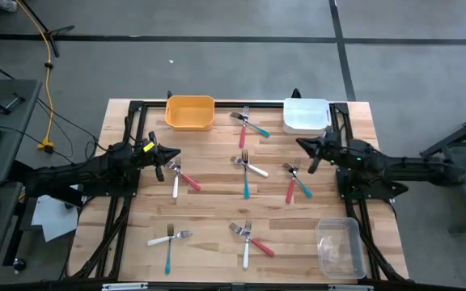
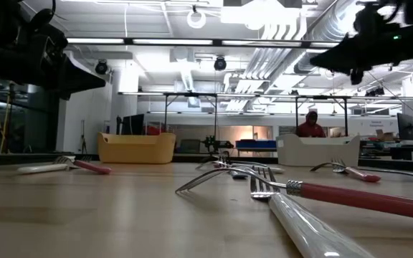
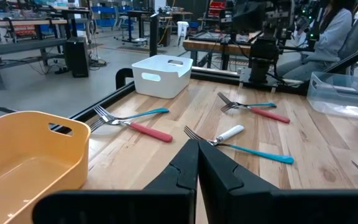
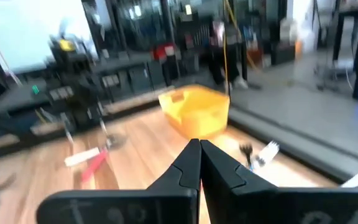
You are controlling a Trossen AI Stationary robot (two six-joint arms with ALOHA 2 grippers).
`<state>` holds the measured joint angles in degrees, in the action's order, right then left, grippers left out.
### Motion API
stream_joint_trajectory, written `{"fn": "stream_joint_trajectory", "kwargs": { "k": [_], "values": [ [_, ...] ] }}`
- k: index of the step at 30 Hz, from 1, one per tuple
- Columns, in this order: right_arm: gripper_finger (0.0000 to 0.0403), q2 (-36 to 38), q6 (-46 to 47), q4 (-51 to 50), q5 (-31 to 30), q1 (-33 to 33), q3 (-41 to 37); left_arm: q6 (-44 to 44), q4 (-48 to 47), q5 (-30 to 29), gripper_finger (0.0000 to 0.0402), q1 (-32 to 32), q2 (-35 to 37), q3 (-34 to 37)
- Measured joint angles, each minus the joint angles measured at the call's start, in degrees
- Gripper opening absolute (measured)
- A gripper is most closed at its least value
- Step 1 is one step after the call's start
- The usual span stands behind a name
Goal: Sort silverware by color (type)
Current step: Put the top right white fork into the yellow bin
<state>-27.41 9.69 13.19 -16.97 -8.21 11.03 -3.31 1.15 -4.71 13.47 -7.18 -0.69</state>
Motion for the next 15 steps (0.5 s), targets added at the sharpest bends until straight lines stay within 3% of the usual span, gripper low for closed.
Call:
{"fn": "stream_joint_trajectory", "kwargs": {
  "k": [15],
  "values": [
    [0.0001,-43.3,6.5,-3.1,0.0,4.4,21.8,0.0,0.0,0.0,0.0,0.0,0.0,0.0]
  ]
}}
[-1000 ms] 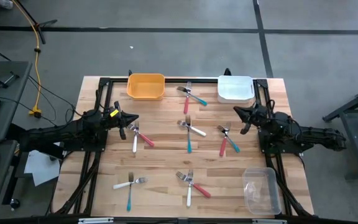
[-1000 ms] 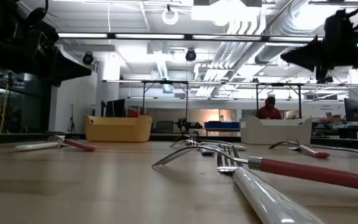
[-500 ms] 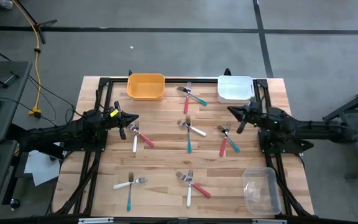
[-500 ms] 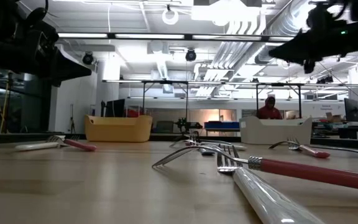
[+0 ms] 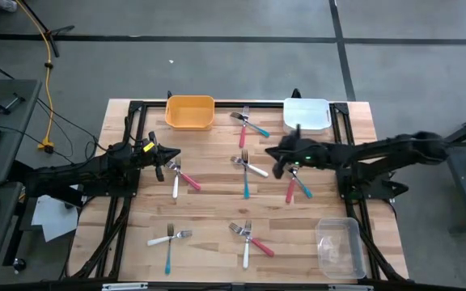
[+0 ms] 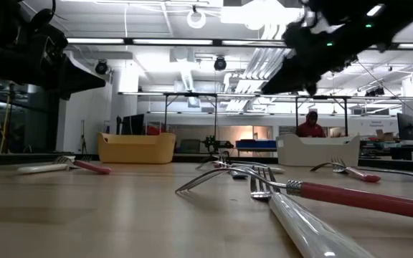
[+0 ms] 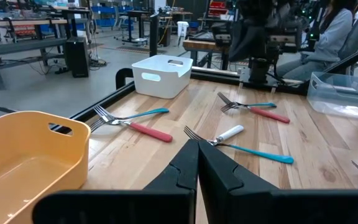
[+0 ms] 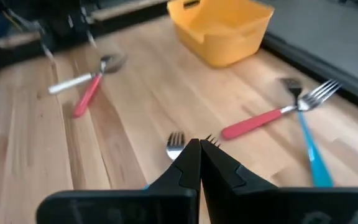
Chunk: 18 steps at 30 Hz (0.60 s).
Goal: Sort silverware by color (type)
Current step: Put the top right white fork into the yellow bin
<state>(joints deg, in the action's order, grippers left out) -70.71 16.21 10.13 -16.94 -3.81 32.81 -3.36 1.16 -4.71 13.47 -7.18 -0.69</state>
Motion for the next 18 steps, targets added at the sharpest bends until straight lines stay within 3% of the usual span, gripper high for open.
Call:
{"fn": "stream_joint_trajectory", "kwargs": {
  "k": [4,13,18],
  "values": [
    [0.0025,-7.8,3.2,-7.3,1.5,0.2,6.8,0.0,0.0,0.0,0.0,0.0,0.0,0.0],
    [0.0152,-23.8,7.2,-23.5,4.1,0.0,21.0,0.0,0.0,0.0,0.0,0.0,0.0,0.0],
    [0.0175,-31.9,6.3,-32.2,7.5,-0.8,28.8,0.0,0.0,0.0,0.0,0.0,0.0,0.0]
  ]
}}
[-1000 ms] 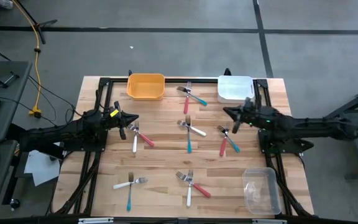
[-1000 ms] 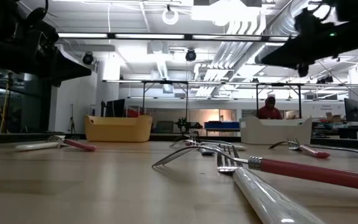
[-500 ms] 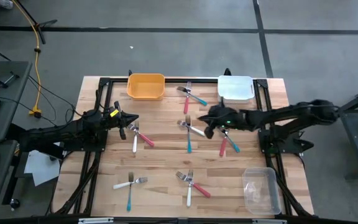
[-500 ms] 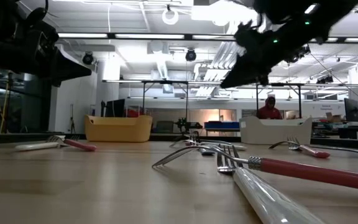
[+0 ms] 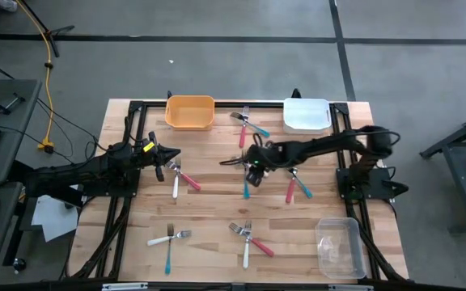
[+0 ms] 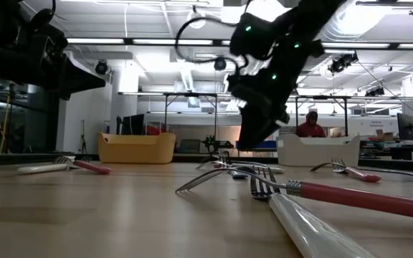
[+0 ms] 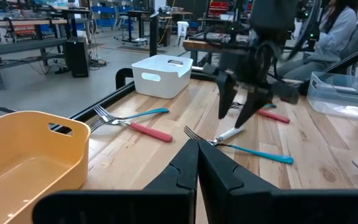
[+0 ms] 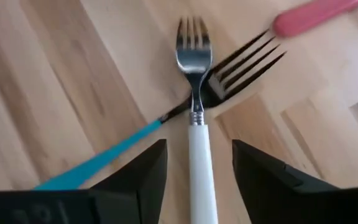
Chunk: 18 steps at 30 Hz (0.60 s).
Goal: Sort silverware by color (type)
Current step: Put the top right white fork into the yellow bin
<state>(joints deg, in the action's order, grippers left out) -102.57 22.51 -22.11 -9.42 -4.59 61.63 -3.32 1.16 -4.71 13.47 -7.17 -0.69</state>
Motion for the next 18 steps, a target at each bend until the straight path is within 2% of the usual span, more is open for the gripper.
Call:
{"fn": "stream_joint_trajectory", "kwargs": {
  "k": [7,14,18],
  "values": [
    [0.0157,-6.6,-1.8,-5.7,2.0,-2.0,6.5,0.0,0.0,0.0,0.0,0.0,0.0,0.0],
    [0.011,-8.5,-1.5,-6.1,6.5,-4.1,6.9,0.0,0.0,0.0,0.0,0.0,0.0,0.0],
    [0.0092,-8.7,-1.6,-6.0,6.7,-4.4,7.0,0.0,0.0,0.0,0.0,0.0,0.0,0.0]
  ]
}}
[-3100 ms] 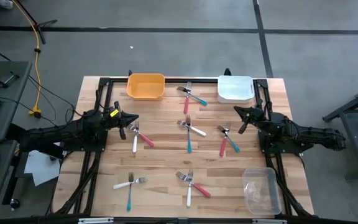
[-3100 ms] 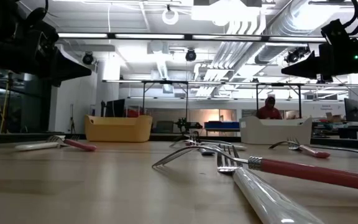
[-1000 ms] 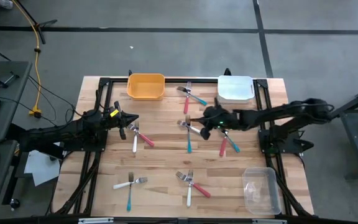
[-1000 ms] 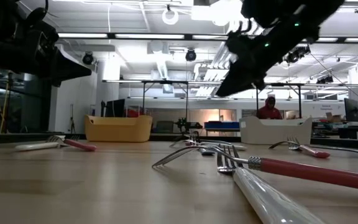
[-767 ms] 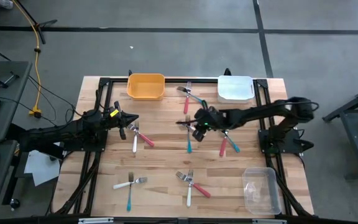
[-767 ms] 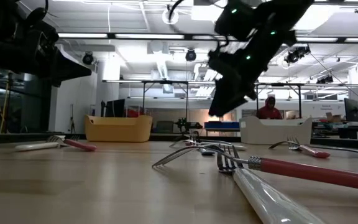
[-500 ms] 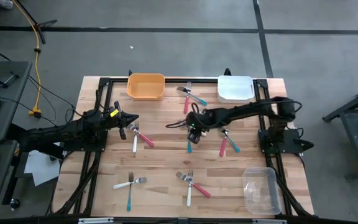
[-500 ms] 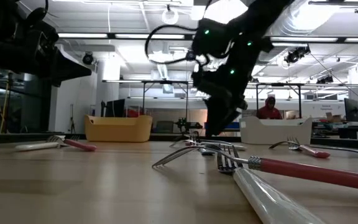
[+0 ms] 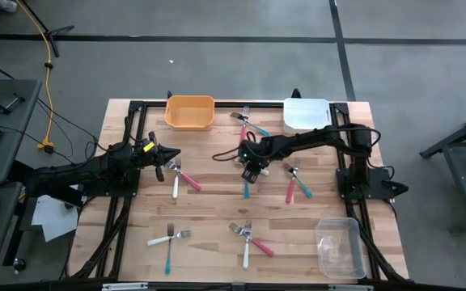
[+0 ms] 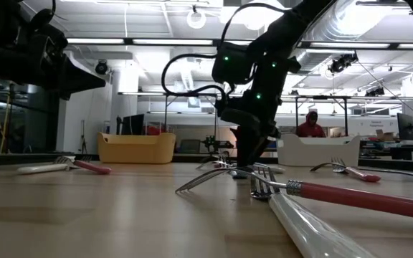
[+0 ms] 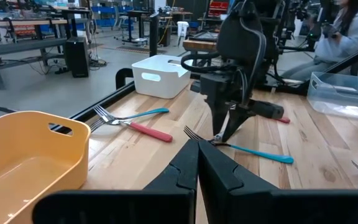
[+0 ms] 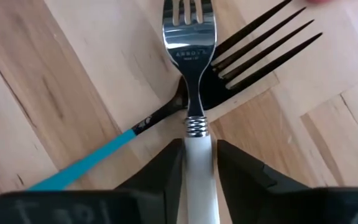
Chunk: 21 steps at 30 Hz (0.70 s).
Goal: Sort silverware by color (type)
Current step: Put the top right white fork into the yellow bin
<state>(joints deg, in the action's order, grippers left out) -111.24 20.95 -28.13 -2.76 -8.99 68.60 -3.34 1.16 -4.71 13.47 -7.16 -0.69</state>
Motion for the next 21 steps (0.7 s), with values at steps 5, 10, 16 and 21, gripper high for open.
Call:
{"fn": "stream_joint_trajectory", "kwargs": {
  "k": [5,10,16,21],
  "values": [
    [0.0063,0.0,0.0,0.0,0.3,-0.3,0.0,0.0,0.0,0.0,0.0,0.0,0.0,0.0],
    [0.0045,0.0,-0.3,-0.1,0.2,-0.3,0.0,0.0,0.0,0.0,0.0,0.0,0.0,0.0],
    [0.0061,0.1,-0.4,-0.3,0.6,-0.4,0.0,0.0,0.0,0.0,0.0,0.0,0.0,0.0],
    [0.0047,0.1,-0.3,-2.4,2.5,-0.4,0.9,0.0,0.0,0.0,0.0,0.0,0.0,0.0]
  ]
}}
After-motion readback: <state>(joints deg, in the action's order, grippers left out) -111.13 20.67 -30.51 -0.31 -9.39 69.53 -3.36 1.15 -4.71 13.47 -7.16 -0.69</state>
